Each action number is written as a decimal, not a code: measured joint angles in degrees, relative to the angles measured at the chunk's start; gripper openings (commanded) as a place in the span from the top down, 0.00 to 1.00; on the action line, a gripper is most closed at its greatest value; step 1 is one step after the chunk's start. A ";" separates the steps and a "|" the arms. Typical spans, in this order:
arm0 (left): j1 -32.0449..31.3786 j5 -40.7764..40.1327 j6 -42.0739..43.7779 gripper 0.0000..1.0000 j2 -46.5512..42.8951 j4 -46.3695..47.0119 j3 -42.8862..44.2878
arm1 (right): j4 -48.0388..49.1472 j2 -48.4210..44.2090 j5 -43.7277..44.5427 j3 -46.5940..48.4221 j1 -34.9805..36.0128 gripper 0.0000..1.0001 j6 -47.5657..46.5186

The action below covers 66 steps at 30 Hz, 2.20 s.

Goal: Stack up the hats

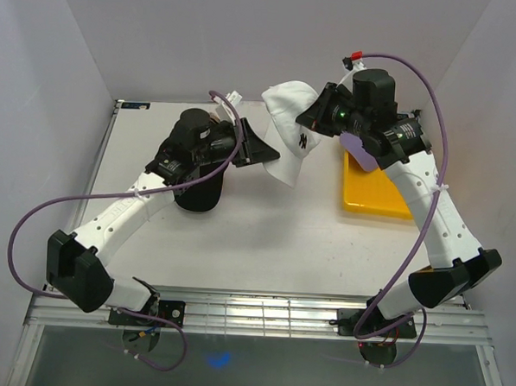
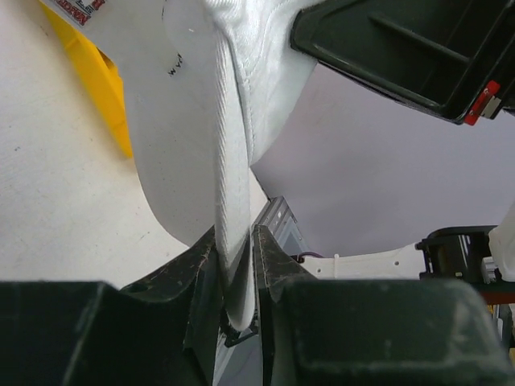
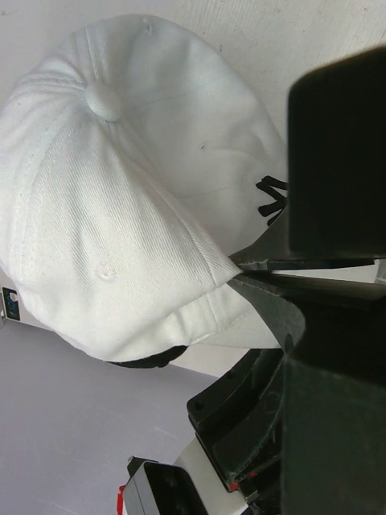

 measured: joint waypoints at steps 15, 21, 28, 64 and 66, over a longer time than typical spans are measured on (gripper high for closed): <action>13.55 13.99 -18.93 1.00 -3.26 17.38 -8.24 | -0.04 2.91 -0.07 4.94 3.61 0.42 0.35; 29.05 21.11 -35.60 1.00 -3.89 37.03 -15.50 | -0.28 5.03 -1.01 9.92 3.82 0.23 0.48; 41.18 23.02 -59.63 1.00 1.09 68.63 -22.58 | 1.29 6.75 -2.97 11.58 4.96 0.22 1.68; 45.07 22.29 -67.87 1.00 9.97 78.90 -22.36 | 53.35 16.96 -15.52 -18.64 12.46 0.03 37.88; 45.07 22.29 -67.87 1.00 9.97 78.93 -22.36 | 54.99 18.43 -15.61 -18.64 12.50 0.03 39.45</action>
